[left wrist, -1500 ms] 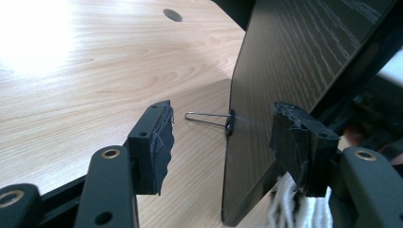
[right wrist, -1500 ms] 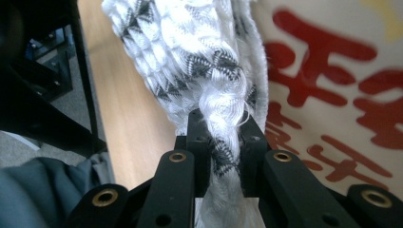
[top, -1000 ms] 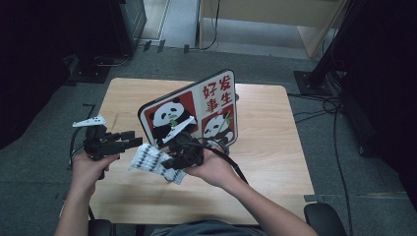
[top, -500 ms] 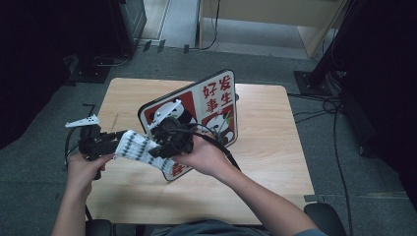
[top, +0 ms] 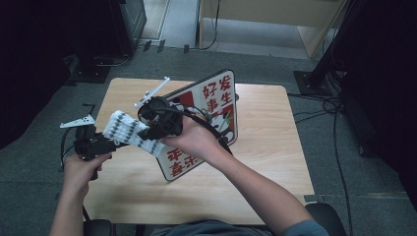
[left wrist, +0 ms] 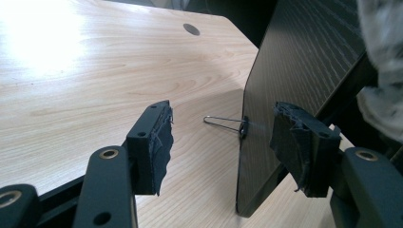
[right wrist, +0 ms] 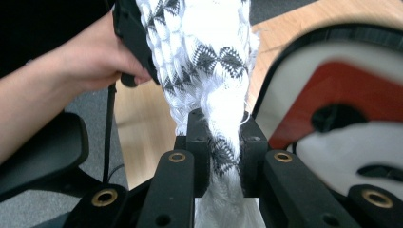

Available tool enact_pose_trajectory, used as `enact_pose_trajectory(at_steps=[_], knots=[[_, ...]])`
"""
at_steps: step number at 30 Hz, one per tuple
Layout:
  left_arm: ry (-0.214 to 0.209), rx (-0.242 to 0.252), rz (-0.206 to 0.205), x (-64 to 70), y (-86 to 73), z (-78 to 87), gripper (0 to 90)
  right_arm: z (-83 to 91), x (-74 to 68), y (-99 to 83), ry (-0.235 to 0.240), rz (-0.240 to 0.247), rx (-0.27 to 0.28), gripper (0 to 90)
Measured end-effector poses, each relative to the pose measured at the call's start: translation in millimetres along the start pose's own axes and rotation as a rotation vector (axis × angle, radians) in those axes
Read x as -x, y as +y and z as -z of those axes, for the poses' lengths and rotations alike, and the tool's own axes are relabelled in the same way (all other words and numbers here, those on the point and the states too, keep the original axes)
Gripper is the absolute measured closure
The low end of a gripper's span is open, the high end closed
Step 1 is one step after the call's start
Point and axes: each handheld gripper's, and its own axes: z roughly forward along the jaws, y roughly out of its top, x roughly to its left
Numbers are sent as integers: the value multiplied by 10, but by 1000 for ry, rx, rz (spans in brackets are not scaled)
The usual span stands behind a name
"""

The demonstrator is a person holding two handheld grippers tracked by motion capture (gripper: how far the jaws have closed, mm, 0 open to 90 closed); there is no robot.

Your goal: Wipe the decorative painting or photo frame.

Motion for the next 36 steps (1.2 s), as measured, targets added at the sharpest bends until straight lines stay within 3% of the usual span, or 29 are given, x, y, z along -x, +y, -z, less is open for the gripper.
enact_pose_trajectory(at_steps=[10,17,36], knots=[[1,3,1,0,-8,7,398,43,4,195,-22,-7,22,804],[0,4,-3,4,-11,11,397,50,18,151,-38,-7,5,805],[-5,8,-7,9,-17,10,396,59,108,-24,-25,-49,-6,804]])
